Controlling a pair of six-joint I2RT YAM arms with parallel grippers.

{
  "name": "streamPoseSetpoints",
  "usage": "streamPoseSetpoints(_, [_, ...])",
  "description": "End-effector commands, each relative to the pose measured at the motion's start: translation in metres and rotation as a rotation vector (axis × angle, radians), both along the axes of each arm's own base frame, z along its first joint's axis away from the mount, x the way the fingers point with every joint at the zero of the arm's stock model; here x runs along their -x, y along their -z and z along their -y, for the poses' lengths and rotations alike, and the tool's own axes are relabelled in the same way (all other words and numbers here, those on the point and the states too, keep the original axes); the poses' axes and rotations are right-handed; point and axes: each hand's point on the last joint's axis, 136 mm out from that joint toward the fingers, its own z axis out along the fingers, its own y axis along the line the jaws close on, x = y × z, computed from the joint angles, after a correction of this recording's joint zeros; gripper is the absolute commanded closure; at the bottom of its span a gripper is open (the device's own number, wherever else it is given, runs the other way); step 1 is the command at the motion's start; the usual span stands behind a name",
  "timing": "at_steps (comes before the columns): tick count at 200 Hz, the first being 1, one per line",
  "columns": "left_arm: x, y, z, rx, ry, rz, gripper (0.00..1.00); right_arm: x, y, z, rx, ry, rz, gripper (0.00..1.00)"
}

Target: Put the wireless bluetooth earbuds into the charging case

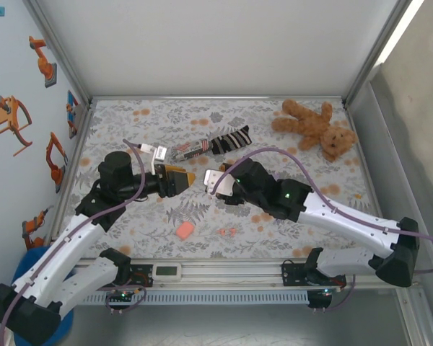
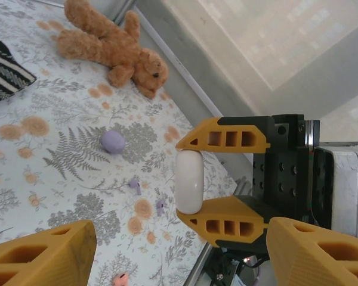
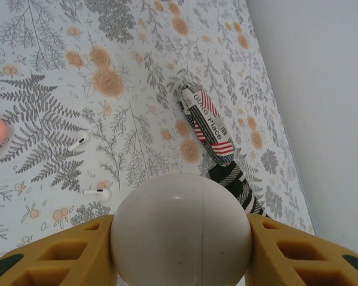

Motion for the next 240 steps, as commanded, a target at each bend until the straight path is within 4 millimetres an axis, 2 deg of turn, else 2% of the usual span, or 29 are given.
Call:
streamPoseSetpoints(1, [0.004,-0.018,0.009,0.057,0.039,0.052,0.26,0.001,-0.031,-0.004,-0.071,-0.004,0.075,0.52])
streamPoseSetpoints(87, [0.015,-0.006,0.032,0.031,0.129,0.053,0.3,0.011,-0.05,-0.011,-0.138,-0.037,0.098,0.52])
streamPoseSetpoints(116, [0.02,-0.005,0.042,0.026,0.167,0.064,0.31,0.011,-0.05,-0.013,-0.137,-0.039,0.099,0.52])
streamPoseSetpoints(161, [0.022,0.001,0.053,0.006,0.202,0.048,0.37,0.012,-0.051,-0.014,-0.142,-0.043,0.102,0.52])
streamPoseSetpoints(240, [0.023,0.002,0.057,0.0,0.217,0.049,0.49,0.014,-0.049,-0.015,-0.129,-0.05,0.102,0.52])
